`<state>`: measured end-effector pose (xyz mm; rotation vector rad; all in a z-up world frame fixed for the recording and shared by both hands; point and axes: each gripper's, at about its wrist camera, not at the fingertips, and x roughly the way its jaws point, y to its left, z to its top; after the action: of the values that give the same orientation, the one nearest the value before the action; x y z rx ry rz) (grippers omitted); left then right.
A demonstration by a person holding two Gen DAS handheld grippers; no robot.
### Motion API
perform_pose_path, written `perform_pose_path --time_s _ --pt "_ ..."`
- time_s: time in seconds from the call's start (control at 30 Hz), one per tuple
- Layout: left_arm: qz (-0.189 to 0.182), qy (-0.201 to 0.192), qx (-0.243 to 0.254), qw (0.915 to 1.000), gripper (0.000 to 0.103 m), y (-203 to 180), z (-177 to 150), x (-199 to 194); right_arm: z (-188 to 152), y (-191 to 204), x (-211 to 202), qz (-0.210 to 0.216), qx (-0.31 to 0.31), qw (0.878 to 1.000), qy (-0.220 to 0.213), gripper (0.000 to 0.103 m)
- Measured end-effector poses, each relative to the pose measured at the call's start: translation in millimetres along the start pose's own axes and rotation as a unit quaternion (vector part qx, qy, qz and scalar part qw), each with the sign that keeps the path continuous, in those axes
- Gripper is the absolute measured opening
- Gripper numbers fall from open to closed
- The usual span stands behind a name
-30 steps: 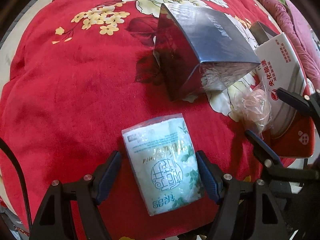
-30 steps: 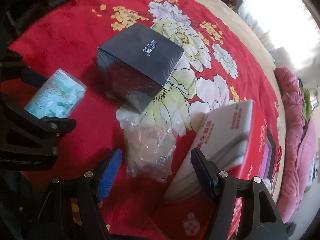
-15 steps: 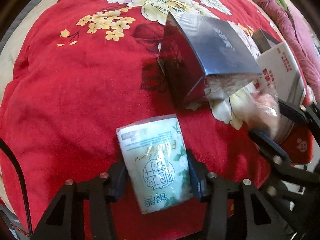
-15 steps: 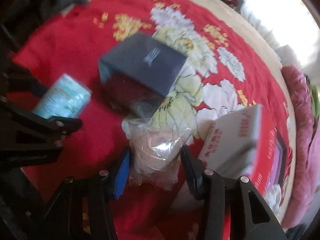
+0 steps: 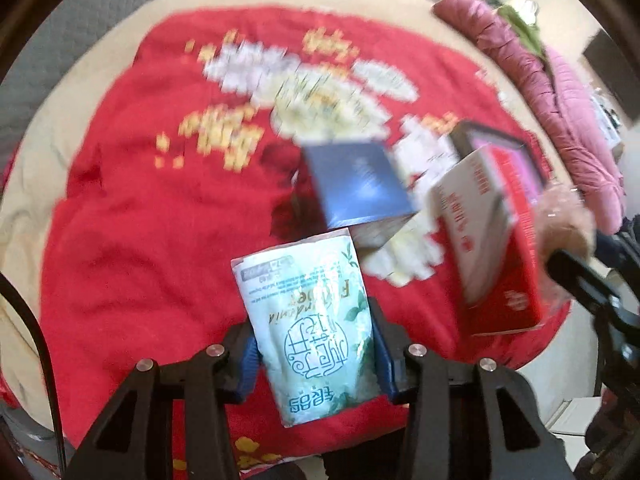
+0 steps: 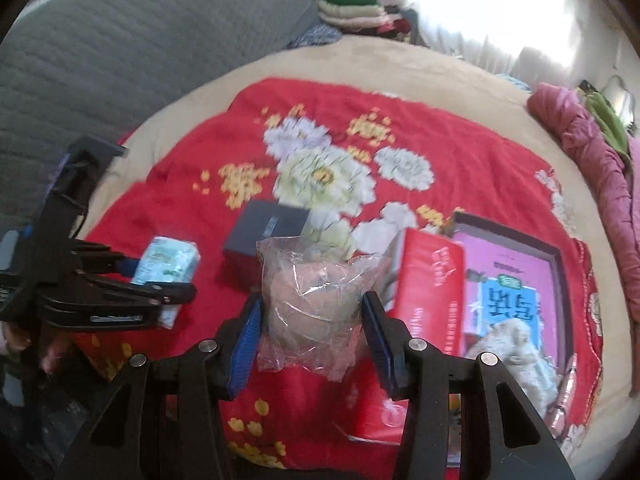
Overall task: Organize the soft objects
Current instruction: 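Carry the green-white bag with left tool while right tool carries the clear bag to the tray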
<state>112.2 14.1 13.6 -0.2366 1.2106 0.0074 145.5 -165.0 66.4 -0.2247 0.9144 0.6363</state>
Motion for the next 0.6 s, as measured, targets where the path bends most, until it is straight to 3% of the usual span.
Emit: perform_pose_path --time_s 0.27,0.6 --pt "-0.023 -0.07 0.068 0.995 0.047 -69.8 29.7 -58.0 -0.6 -47.9 -52.8 -0.025 0.058 0.997 -0.048 0.05" --pt "-0.047 -0.094 0.132 0.9857 0.047 -159.8 45.2 -71.6 -29.5 -121.7 -111.9 -0.081 0.118 0.986 -0.081 0.05"
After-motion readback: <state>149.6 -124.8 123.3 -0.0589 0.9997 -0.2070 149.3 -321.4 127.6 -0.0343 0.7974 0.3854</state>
